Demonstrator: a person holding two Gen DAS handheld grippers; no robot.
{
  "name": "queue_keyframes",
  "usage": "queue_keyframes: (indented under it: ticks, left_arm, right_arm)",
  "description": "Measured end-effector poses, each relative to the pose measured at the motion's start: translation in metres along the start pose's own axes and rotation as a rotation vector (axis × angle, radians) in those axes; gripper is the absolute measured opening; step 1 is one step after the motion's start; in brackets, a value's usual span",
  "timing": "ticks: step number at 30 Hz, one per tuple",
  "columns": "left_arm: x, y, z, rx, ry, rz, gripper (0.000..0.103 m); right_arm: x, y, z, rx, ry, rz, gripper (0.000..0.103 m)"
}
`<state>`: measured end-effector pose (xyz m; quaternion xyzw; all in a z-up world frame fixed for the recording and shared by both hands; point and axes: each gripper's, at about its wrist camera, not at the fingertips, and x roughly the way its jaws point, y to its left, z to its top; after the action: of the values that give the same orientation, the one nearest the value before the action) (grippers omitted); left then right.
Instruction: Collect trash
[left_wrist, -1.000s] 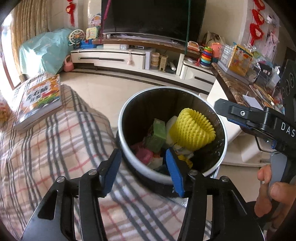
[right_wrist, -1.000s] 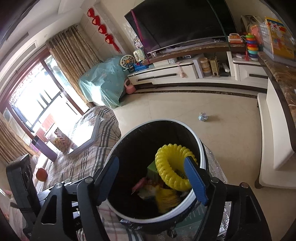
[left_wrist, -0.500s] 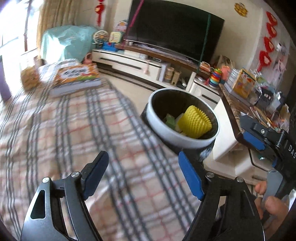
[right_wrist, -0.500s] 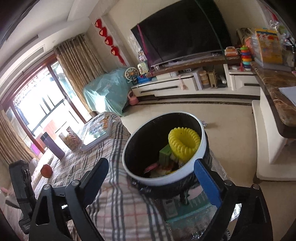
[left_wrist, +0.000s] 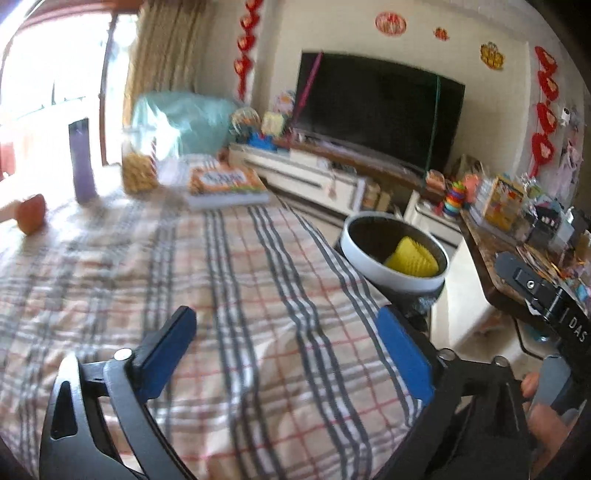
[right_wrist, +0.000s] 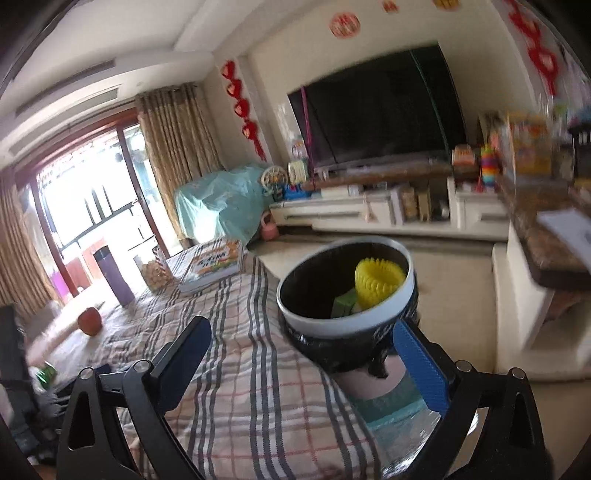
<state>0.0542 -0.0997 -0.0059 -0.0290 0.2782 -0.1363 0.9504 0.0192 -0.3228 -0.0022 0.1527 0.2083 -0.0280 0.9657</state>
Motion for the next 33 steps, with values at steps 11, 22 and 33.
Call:
queue_keyframes:
  ticks: [11,22,33]
  left_arm:
    - [-0.02,0.004,-0.024,0.086,-0.098,0.128,0.103]
    - [-0.027,0.008,-0.029,0.091,-0.107,0.149,0.103]
    - [-0.034,0.008,-0.03,0.09,-0.129,0.156,0.103]
  right_arm:
    - [-0.015,0.031,-0.024,-0.155,-0.093,-0.075,0.103]
    - [-0.017,0.03,-0.034,-0.141,-0.094,-0.086,0.103]
    - [-0.011,0.03,-0.044,-0.142,-0.062,-0.078,0.103]
